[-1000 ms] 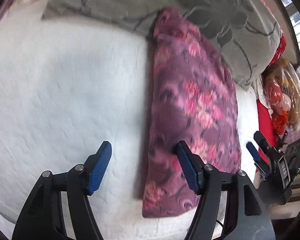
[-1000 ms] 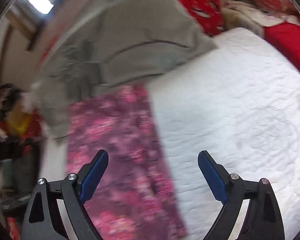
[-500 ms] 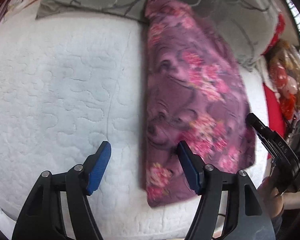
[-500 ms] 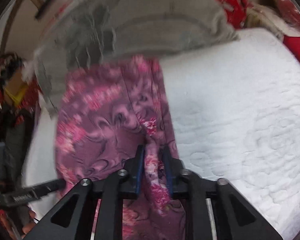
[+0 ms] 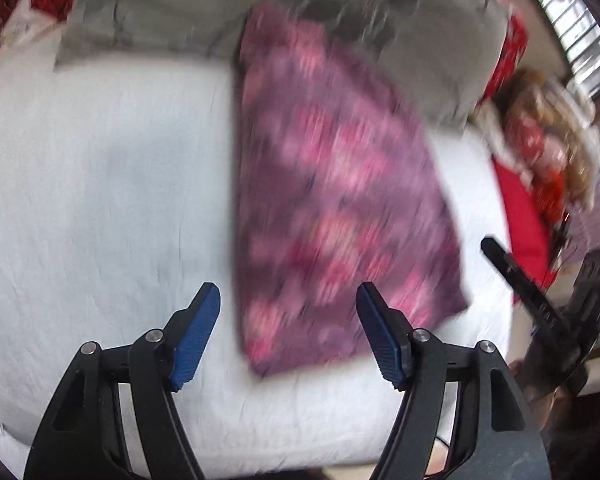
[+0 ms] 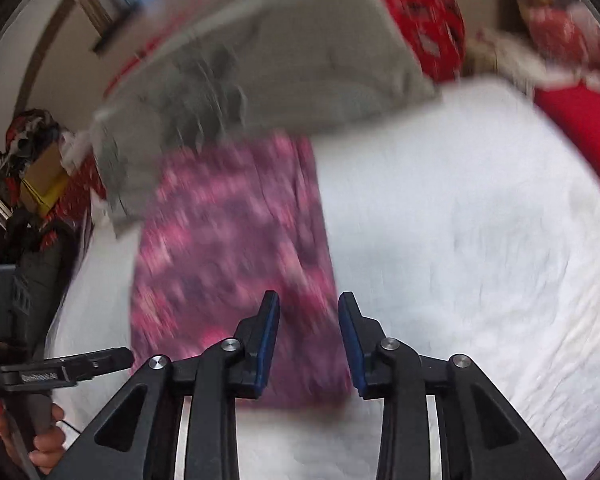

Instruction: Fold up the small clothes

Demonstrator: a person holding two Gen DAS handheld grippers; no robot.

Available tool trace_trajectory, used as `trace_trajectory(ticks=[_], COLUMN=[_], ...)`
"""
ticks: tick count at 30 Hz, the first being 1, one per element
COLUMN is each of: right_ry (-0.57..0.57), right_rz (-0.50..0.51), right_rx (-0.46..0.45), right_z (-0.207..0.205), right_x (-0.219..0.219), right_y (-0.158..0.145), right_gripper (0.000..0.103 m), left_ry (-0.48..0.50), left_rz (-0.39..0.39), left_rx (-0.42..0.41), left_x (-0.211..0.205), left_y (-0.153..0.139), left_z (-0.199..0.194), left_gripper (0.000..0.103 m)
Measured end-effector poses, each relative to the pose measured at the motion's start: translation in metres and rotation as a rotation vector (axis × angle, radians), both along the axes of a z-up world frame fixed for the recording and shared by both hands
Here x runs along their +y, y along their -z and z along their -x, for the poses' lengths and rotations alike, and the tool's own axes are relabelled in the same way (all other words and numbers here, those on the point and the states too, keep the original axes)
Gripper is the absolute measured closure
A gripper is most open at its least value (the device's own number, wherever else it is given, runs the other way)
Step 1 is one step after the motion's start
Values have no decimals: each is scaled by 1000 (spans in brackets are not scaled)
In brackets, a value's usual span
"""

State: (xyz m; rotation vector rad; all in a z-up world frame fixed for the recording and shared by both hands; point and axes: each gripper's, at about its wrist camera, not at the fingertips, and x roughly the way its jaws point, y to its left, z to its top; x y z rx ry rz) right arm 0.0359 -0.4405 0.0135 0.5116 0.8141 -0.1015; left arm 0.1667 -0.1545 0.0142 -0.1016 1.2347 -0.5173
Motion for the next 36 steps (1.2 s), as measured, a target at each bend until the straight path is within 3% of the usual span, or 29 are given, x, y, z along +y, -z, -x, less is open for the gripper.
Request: trace_trajectory(ticks=[2, 5, 8, 10, 11, 13, 16, 17, 20, 22, 24, 27, 30, 33, 36], right_ry=[-12, -29, -32, -24, -31, 12, 60, 78, 74, 67, 46, 48, 39, 23, -45], right_rz=[9, 50, 48, 83, 87, 80, 11, 13, 21, 31, 108, 131, 86, -85, -245], right_rx=[-60, -79, -53, 34, 105, 64, 21, -6, -11, 33, 207, 174, 142, 90, 112], right_z=[-14, -48, -83, -99, -107, -101, -101, -105, -131, -150, -175, -173, -150, -115, -98], right_x=[3, 15, 22, 23, 24, 15, -4, -9, -11, -8, 0, -3, -19, -43, -45], right_y=[-19, -25, -5, 25, 45, 45, 31, 23, 14, 23, 54, 44, 35, 40, 66], right_gripper=[70, 71, 73, 71, 64, 47, 50, 50, 51, 53, 51, 46, 46, 41, 41], left_ry=[-25, -67, -97, -91, -92, -94, -114, -123, -129, -131, -129, -104, -92, -108, -93], left_rz=[-5, -7, -58, -106, -69, -16, 122, 134, 51, -31, 1, 40, 151, 261, 258], left_rx=[-40, -32, 12, 64, 78, 89, 101, 90, 40, 91, 101, 116, 174, 251, 215], left_x=[-11, -24, -36, -34, -29, -21, -11, -13, -27, -32, -27, -6, 27, 42, 36], left_y=[-14, -11, 19, 49, 56, 49, 30, 26, 29, 50, 53, 41, 39, 54, 57], left_z=[-24, -61, -93, -105, -109, -111, -118, -121, -136, -145, -149, -149, -138, -133, -123], left_gripper=[33, 33, 33, 22, 21, 22, 23, 23, 23, 19, 18, 18, 18, 18, 16])
